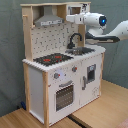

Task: Play with the kitchen

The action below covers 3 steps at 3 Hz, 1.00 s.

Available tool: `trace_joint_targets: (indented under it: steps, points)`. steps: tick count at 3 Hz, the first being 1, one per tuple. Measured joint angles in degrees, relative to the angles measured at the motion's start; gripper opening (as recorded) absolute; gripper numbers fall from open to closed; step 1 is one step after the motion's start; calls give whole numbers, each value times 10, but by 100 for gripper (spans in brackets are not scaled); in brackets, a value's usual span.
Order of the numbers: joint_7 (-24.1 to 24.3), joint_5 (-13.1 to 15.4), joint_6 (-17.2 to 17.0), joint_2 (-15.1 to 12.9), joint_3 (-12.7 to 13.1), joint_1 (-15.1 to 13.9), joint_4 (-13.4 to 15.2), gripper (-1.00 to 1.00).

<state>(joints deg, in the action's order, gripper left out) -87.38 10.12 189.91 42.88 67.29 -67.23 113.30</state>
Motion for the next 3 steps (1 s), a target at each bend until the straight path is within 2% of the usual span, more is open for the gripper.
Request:
trace_joint_targets:
  steps: [1,3]
  points:
    - [1,0,0,0,9,-9,-4,-100]
    - [2,-1,10,0,-51,77,50,-100]
